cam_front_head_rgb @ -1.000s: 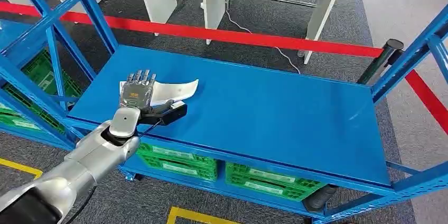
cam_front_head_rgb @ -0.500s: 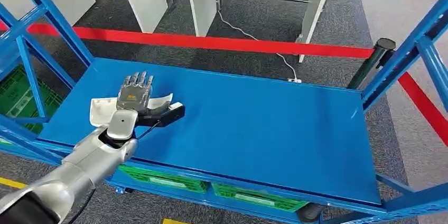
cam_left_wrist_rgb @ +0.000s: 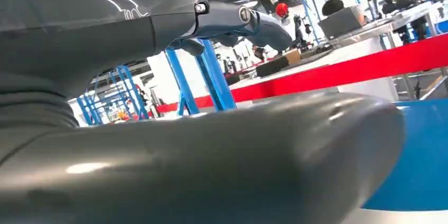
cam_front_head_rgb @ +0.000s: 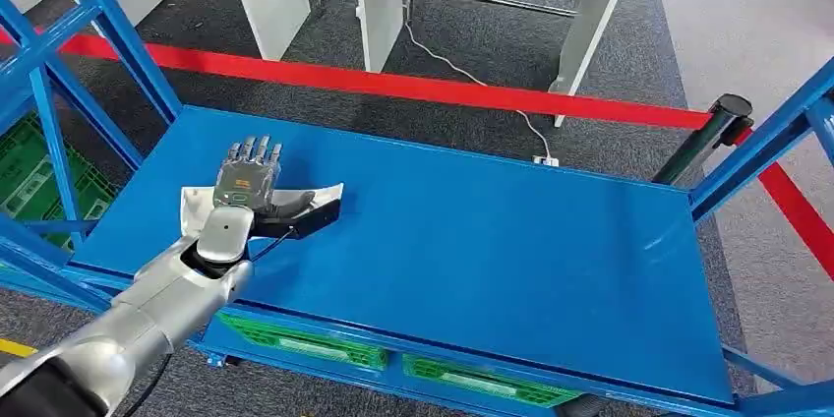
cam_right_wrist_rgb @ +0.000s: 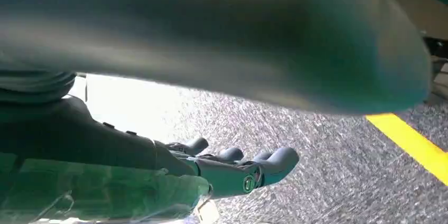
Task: Take the parts from the cabinet and place them on the table.
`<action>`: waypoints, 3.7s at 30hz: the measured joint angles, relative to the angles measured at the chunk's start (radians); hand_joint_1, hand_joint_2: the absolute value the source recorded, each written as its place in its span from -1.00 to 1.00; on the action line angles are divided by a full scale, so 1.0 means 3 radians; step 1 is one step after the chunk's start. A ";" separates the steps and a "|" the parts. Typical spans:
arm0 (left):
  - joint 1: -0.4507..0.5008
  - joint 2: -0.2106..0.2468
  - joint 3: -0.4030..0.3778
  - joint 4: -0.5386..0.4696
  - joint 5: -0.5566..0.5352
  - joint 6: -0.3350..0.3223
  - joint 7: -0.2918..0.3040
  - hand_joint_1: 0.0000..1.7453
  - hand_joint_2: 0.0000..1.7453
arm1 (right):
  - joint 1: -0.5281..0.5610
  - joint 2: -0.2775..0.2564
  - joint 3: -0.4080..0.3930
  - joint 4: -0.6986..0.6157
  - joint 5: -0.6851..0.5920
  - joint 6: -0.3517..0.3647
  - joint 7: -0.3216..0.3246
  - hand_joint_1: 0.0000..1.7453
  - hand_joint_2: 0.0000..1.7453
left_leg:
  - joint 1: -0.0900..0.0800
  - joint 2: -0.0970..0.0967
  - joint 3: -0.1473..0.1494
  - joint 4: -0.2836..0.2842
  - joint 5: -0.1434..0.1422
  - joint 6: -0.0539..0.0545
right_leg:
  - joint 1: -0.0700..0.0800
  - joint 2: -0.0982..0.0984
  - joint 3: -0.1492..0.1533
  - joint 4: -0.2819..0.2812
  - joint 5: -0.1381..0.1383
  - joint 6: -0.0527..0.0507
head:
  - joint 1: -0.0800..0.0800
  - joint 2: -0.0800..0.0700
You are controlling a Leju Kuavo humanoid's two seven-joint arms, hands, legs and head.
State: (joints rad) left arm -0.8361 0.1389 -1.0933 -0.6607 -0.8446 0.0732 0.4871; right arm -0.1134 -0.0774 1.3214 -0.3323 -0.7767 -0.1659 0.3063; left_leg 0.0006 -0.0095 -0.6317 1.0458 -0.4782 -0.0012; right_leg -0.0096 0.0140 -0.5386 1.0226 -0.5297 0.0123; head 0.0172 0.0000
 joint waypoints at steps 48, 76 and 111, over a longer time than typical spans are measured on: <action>0.0093 0.0211 0.0086 -0.0276 0.0552 -0.0037 0.0047 -1.00 1.00 | 0.0002 0.0076 0.0000 0.0004 0.0000 0.0120 -0.0001 -1.00 -1.00 | 0.0003 0.0000 0.0009 -0.0004 0.0013 0.0017 | 0.0007 -0.0005 0.0004 -0.0002 0.0014 0.0015 | -0.0003 0.0000; 0.0236 0.0329 0.0128 -0.0437 0.0655 0.0286 -0.0179 -1.00 1.00 | 0.0002 0.0090 0.0000 0.0037 -0.0014 0.0173 -0.0046 -1.00 -1.00 | 0.0004 0.0000 0.0009 -0.0005 0.0014 0.0017 | 0.0007 -0.0005 0.0004 -0.0003 0.0014 0.0014 | -0.0001 0.0000; -0.0092 0.0749 0.0145 -0.1829 0.0852 -0.0211 0.0468 -1.00 -1.00 | 0.0011 0.0209 -0.0023 0.0142 -0.0160 0.0244 -0.0134 -1.00 -1.00 | 0.0009 0.0000 0.0010 -0.0005 0.0015 0.0014 | 0.0013 -0.0007 0.0006 -0.0002 0.0014 0.0013 | -0.0001 0.0000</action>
State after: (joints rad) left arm -0.8638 0.3636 -1.0498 -1.2093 -0.5890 0.0099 0.6275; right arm -0.1100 -0.0149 1.3146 -0.2895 -0.8247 -0.0927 0.2663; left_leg 0.0032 -0.0095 -0.6286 1.0444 -0.4737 0.0031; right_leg -0.0055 0.0118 -0.5368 1.0220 -0.5255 0.0163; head 0.0168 0.0000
